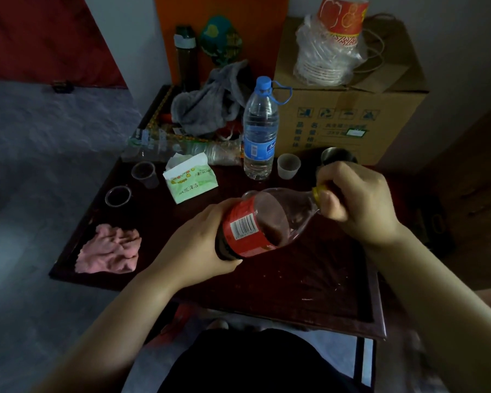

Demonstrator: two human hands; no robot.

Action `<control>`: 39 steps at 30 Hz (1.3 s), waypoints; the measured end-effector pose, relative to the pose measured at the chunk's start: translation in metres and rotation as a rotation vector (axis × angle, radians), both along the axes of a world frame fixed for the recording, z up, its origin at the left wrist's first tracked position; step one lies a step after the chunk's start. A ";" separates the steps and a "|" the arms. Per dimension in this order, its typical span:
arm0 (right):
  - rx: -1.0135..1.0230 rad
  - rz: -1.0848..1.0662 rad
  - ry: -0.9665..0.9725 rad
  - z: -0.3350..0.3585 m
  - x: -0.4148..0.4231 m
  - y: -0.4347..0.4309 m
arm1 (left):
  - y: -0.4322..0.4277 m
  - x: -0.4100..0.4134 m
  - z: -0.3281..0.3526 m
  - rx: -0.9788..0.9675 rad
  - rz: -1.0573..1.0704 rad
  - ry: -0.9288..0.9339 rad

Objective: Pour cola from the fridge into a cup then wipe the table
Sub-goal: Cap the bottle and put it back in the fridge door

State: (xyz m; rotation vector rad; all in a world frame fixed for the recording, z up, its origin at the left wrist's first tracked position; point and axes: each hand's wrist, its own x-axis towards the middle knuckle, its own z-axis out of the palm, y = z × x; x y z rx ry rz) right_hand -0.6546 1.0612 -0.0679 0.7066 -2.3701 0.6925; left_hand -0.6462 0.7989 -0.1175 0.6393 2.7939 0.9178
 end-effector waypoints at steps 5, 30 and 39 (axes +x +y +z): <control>-0.037 -0.451 -0.321 0.003 0.003 -0.020 | 0.000 0.003 -0.003 -0.058 0.065 0.129; -0.131 -0.238 -0.381 0.002 0.003 -0.037 | -0.002 0.000 -0.003 0.092 0.169 0.005; -0.565 -0.247 -0.544 0.005 0.018 -0.054 | 0.019 -0.026 0.008 0.381 0.062 -0.225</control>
